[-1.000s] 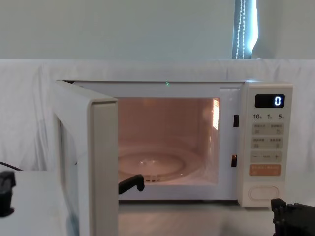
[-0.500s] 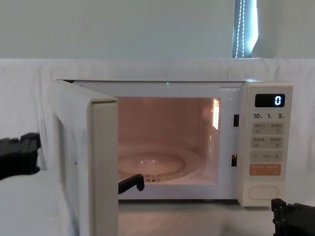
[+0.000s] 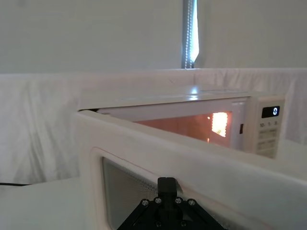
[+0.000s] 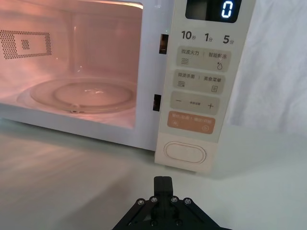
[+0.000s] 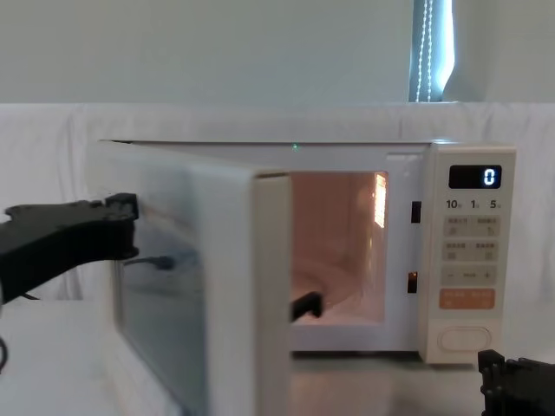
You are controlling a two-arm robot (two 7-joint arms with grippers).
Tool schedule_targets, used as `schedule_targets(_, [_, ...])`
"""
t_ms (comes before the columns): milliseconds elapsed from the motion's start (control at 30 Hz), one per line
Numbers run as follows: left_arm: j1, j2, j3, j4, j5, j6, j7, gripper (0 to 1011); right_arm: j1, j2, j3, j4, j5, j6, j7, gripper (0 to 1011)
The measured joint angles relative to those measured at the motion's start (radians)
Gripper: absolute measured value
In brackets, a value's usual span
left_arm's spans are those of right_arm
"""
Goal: Press the button to open the microwave door with one hand; close the microwave door with the other hand.
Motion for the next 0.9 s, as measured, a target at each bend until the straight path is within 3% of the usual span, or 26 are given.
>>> schedule_targets(433, [-0.115, 0.000, 0.063, 0.095, -0.017, -0.001, -0.042, 0, 0.000, 0.000, 0.000, 0.000, 0.000, 0.000, 0.000, 0])
schedule_targets(733, [-0.205, -0.027, 0.118, 0.187, -0.028, 0.010, -0.055, 0, 0.000, 0.000, 0.000, 0.000, 0.000, 0.000, 0.000, 0])
schedule_targets(900, [-0.250, -0.053, 0.142, 0.243, -0.013, -0.011, -0.035, 0, 0.000, 0.000, 0.000, 0.000, 0.000, 0.000, 0.000, 0])
